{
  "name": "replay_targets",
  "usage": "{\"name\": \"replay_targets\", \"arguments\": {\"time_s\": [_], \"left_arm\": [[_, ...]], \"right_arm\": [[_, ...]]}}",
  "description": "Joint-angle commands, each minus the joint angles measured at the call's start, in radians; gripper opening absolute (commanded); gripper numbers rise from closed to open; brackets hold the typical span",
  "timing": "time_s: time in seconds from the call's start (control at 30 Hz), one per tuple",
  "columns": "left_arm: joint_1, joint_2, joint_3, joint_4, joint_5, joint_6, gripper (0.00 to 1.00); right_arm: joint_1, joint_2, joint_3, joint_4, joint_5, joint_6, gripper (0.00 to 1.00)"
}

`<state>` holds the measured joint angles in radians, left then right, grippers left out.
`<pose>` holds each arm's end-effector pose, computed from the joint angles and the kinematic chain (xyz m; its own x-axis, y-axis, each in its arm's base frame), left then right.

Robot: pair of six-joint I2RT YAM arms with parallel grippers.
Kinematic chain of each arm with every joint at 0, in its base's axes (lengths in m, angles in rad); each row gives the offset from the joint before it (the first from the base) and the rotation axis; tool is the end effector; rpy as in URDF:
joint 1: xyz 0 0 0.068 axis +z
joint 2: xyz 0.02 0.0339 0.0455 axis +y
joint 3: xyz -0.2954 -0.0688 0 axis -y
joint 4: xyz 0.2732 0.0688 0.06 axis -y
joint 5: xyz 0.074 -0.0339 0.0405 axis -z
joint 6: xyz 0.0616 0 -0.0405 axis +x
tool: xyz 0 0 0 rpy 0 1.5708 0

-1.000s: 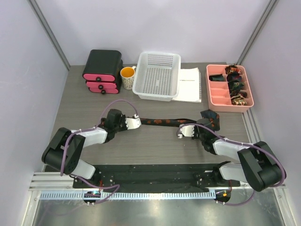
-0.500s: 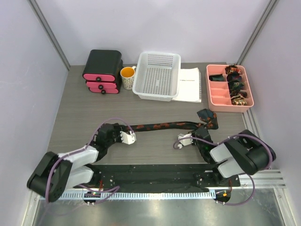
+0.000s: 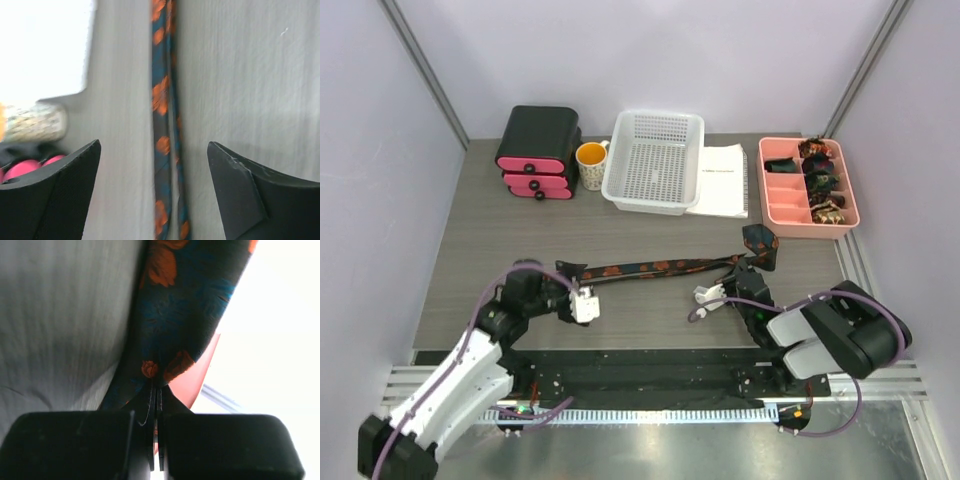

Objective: Roll the ties
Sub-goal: Flatten out the tie at the center of the board.

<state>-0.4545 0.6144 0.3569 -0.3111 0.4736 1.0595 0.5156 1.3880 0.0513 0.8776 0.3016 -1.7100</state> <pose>0.1374 -0.0984 0.2029 0.4052 0.6659 -0.6265 0.7821 0.1025 0.6147 0.1892 0.0862 0.0933 0.2903 -0.9224 0.2547 -0.3486 -0.3499 -0.8695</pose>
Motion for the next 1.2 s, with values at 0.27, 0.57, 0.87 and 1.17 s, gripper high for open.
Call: {"name": "replay_targets", "arguments": {"time_s": [0.27, 0.57, 0.87, 1.17], "left_arm": [[-0.145, 0.793, 0.507, -0.12, -0.039, -0.425, 0.64], [-0.22, 0.967, 0.441, -0.068, -0.308, -0.3, 0.41], [-0.178, 0.954, 0.357, 0.02, -0.42, -0.13, 0.16], [-0.036, 0.604, 0.326, -0.282, -0.207, -0.012, 0.37]], "right_arm": [[0.02, 0.06, -0.212, 0.074, -0.147, -0.271, 0.19], [0.02, -0.242, 0.082, -0.81, -0.184, -0.218, 0.98], [0.018, -0.348, 0.432, -1.42, -0.341, 0.049, 1.0], [-0.196, -0.031, 1.065, -1.813, -0.576, 0.745, 0.95]]}}
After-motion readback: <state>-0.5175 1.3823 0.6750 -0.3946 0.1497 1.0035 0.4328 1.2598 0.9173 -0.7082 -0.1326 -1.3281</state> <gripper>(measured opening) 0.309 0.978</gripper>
